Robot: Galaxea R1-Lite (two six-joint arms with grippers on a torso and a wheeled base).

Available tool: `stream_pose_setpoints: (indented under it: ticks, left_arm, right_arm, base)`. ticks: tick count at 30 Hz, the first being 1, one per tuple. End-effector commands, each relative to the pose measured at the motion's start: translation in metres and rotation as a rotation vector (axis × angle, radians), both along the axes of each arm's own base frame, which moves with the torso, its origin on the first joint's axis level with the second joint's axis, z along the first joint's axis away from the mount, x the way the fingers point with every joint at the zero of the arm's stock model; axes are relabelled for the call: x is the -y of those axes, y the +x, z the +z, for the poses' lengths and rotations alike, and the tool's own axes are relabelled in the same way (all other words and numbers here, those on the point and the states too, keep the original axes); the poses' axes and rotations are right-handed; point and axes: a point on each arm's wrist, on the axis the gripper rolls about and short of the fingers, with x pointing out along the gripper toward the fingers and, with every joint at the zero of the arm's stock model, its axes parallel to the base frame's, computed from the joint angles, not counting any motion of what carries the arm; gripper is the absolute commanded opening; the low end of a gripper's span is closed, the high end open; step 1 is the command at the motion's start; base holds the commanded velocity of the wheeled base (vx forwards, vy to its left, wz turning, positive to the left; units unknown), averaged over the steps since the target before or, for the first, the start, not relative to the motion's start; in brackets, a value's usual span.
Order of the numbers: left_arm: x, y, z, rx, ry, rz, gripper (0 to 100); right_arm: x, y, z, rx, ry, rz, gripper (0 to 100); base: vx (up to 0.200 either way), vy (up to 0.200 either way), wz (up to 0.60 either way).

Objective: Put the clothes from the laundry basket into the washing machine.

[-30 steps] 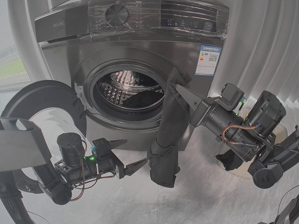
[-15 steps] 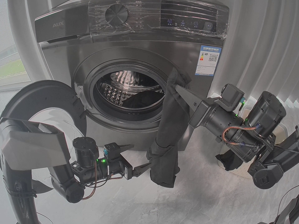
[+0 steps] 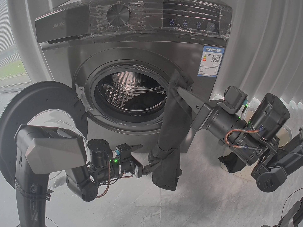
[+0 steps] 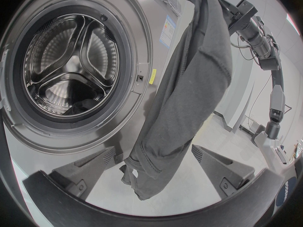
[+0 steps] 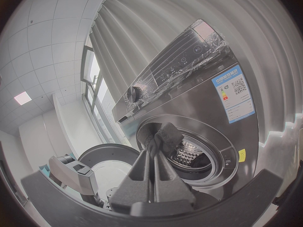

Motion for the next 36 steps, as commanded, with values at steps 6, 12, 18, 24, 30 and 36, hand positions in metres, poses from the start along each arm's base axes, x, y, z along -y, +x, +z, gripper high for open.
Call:
stream_pose_setpoints:
  ticks: [6, 12, 18, 24, 30, 36]
  left_arm:
    - [0.009, 0.017, -0.027, -0.012, 0.006, -0.001, 100]
    - [0.01, 0.019, -0.028, -0.006, 0.0, 0.003, 0]
    - [0.01, 0.02, -0.026, 0.002, -0.008, 0.002, 0]
    - [0.011, 0.003, 0.013, 0.059, -0.043, -0.023, 0]
    - [0.005, -0.04, 0.067, 0.122, -0.082, -0.066, 0]
    - [-0.004, -0.087, 0.108, 0.18, -0.127, -0.119, 0]
  right_arm:
    - [-0.002, -0.008, -0.001, -0.006, -0.002, 0.023, 0]
    - [-0.002, -0.008, -0.001, -0.007, -0.001, 0.022, 0]
    - [0.001, -0.006, -0.002, -0.012, -0.001, 0.012, 0]
    - [0.02, 0.005, -0.012, -0.041, -0.03, -0.053, 0]
    - [0.04, 0.017, -0.025, -0.038, -0.036, -0.125, 0]
    - [0.041, 0.032, -0.048, -0.076, -0.064, -0.155, 0]
  base:
    - [0.0, 0.0, 0.0]
    - [0.0, 0.0, 0.0]
    - [0.0, 0.0, 0.0]
    - [0.0, 0.0, 0.0]
    - [0.0, 0.0, 0.0]
    - [0.0, 0.0, 0.0]
